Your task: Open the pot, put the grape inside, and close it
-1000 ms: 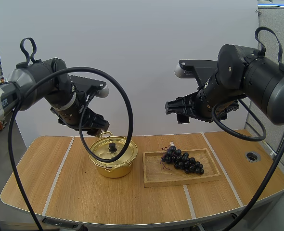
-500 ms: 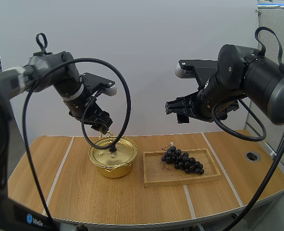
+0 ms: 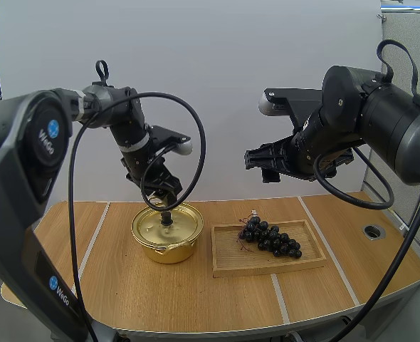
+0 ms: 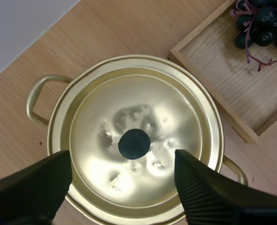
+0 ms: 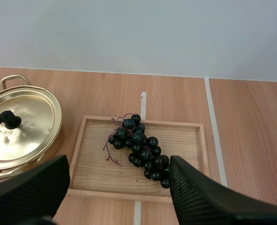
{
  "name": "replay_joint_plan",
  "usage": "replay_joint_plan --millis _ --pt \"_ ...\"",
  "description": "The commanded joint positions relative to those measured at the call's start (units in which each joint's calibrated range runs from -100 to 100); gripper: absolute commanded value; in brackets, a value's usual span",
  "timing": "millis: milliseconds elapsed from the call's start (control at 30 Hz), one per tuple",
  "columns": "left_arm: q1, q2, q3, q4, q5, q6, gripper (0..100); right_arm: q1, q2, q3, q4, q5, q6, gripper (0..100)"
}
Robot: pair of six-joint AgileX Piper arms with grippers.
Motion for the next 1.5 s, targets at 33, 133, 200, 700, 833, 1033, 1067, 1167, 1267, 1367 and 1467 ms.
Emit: replay_joint_plan --millis 33,133,200,700,833,1033,1067,1167,1267,1367,1467 --pt "-0.2 2.76 -0.44 -0.1 -1.56 0.17 100 0.12 -0.3 -0.52 0.06 -1.7 -0.05 100" --pt "-0.2 4.21 -0.44 -0.1 -3.68 0.17 100 0.12 -0.3 -0.52 0.06 -1.7 -0.05 100" --pt "-0.2 4.78 -0.58 -0.23 -3.87 0.17 100 0.12 -0.3 -0.52 0.06 -1.7 -0.05 100" --pt "-0.2 8.45 -0.71 -1.21 -6.1 0.17 100 0.12 -0.3 -0.52 0.06 -1.7 -0.05 100" --pt "-0.2 9.28 -0.71 -1.43 -5.59 0.17 100 0.12 -0.3 -0.52 0.06 -1.7 -0.05 100" --pt "-0.2 9.28 -0.71 -1.56 -5.15 0.17 100 0.12 -0.3 -0.52 0.06 -1.7 -0.05 100" --pt "-0.2 9.28 -0.71 -1.56 -4.91 0.17 100 0.12 -0.3 -0.52 0.06 -1.7 -0.05 100" --pt "-0.2 9.28 -0.71 -1.66 -4.2 0.17 100 0.12 -0.3 -0.52 0.06 -1.7 -0.05 100" --pt "-0.2 9.28 -0.71 -1.79 -3.34 0.17 59 0.12 -0.3 -0.52 0.06 -1.7 -0.05 100" --pt "-0.2 9.28 -0.71 -1.89 -2.82 0.26 0 0.12 -0.3 -0.52 0.06 -1.7 -0.05 100" --pt "-0.2 9.28 -0.71 -1.89 -2.14 0.25 0 0.12 -0.3 -0.52 0.06 -1.7 -0.05 100"
